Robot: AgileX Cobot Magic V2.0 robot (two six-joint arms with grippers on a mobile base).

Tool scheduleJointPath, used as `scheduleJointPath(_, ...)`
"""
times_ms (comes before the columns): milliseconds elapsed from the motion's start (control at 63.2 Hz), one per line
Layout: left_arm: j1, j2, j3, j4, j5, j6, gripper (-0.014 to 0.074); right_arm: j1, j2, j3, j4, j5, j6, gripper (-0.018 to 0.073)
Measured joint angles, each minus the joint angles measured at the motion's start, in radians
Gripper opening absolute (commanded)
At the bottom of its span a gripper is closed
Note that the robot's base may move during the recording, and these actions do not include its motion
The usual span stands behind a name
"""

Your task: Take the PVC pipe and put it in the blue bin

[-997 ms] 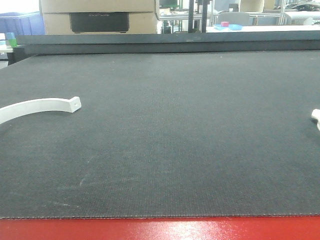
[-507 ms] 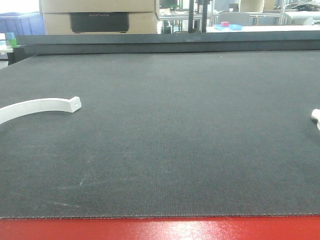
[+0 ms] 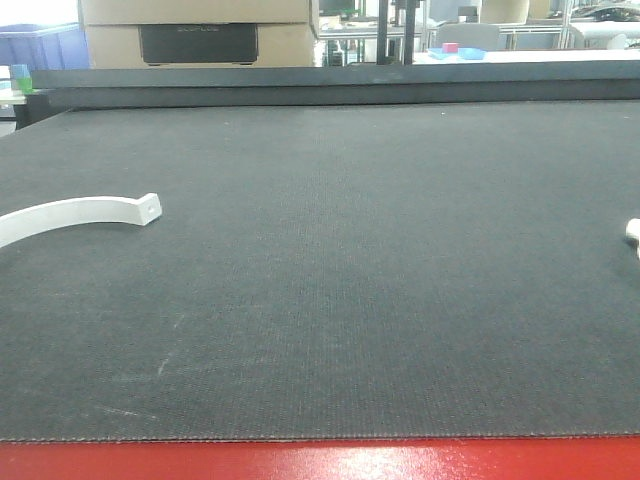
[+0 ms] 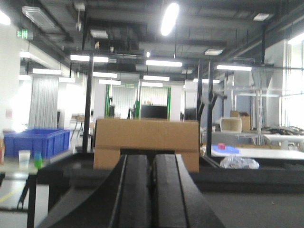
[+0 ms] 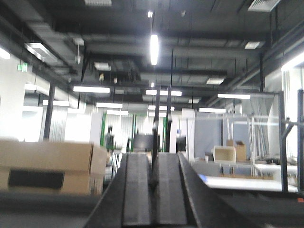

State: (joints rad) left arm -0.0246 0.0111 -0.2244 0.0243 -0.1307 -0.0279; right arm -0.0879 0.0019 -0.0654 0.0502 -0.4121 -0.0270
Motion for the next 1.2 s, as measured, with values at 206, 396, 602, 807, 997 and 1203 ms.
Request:
scheduleJointPath(206, 0.0, 0.174, -0.219, 0.043, 0.11, 0.0, -0.0111, 0.0, 0.088, -0.204, 0.075, 0.029, 0.0, -0.0169)
scheduleJointPath(396, 0.0, 0.404, -0.426, 0.045, 0.273, 0.0, -0.0111, 0.0, 0.261, -0.427, 0.083, 0.241, 0.0, -0.0169)
scheduleJointPath(602, 0.0, 0.645, -0.621, 0.045, 0.487, 0.0, -0.0111, 0.0, 0.489, -0.617, 0.087, 0.516, 0.0, -0.0169)
scheduleJointPath(807, 0.0, 0.814, -0.698, 0.034, 0.601, 0.0, -0.0111, 0.0, 0.711, -0.693, 0.089, 0.718, 0.0, -0.0169)
scheduleJointPath(997, 0.0, 0.947, -0.7, 0.028, 0.671, 0.0, -0.0111, 0.0, 0.895, -0.693, 0.089, 0.844, 0.0, -0.0169)
scheduleJointPath(1203, 0.0, 1.032, -0.7, -0.009, 0.68, 0.0, -0.0111, 0.0, 1.027, -0.693, 0.089, 0.907, 0.0, -0.0169)
